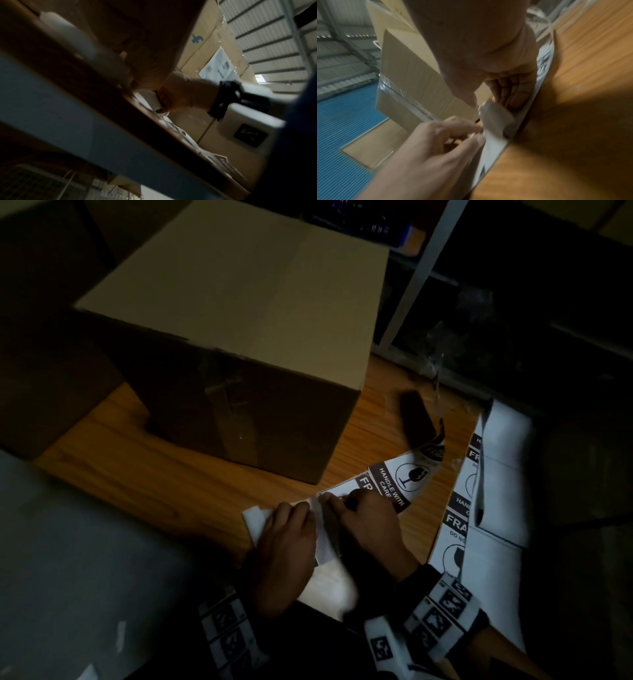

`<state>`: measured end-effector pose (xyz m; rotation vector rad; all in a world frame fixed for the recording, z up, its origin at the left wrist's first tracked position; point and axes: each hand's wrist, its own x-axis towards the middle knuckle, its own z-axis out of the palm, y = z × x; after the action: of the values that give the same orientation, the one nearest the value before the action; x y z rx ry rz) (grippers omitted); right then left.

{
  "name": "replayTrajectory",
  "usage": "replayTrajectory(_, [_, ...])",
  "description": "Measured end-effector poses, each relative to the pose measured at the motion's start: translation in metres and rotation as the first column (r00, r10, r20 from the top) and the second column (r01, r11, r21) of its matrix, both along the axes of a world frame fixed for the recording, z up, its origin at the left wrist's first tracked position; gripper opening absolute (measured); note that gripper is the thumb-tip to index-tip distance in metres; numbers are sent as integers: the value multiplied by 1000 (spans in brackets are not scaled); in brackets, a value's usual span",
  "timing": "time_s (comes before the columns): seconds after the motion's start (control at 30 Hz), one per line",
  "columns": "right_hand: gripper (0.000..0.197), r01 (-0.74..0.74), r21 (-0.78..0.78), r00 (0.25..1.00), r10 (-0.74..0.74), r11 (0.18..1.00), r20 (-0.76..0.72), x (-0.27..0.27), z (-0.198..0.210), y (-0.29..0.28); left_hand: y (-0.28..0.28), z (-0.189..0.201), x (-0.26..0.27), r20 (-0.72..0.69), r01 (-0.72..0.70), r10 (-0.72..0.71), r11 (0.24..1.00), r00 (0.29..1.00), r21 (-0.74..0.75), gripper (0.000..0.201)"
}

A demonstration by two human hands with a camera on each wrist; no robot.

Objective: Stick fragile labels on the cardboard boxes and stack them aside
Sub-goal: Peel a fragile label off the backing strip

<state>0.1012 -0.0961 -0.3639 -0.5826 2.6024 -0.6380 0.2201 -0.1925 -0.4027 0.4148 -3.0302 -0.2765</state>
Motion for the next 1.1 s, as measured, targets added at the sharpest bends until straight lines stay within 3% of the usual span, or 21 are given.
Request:
replayTrajectory(0.17, [54,91,-34,996,-91,995,-15,11,-6,-9,-3,1,-1,25,-34,33,999,999,41,51])
replayTrajectory(0.37, [22,112,-192,993,-118,975,-20,23,-5,-12,-8,5,4,48,-12,7,996,999,93,79])
replayTrajectory(0.53, [25,155,-307,987,-159,939,12,33,-5,-18,-13,-8,3,38,51,-55,993,998,105,78])
replayTrajectory(0.63, [47,145,-286,987,-160,947,-31,36,-14,-18,-14,-15,5,59,73,-78,994,995,86,68])
replayTrajectory(0.77, [54,100,-241,987,-128,965,-101,37,-13,-16,-12,-15,7,53,74,-79,993,995,96,65])
replayTrajectory(0.97, [33,22,-153,982,-50,988,-181,24,-20,-9,-11,-17,7,37,36,-41,991,998,127,67])
replayTrajectory(1.1, [30,-38,8,976,39,999,-215,13,-25,-6,-13,-20,8,18,24,-27,993,999,111,68])
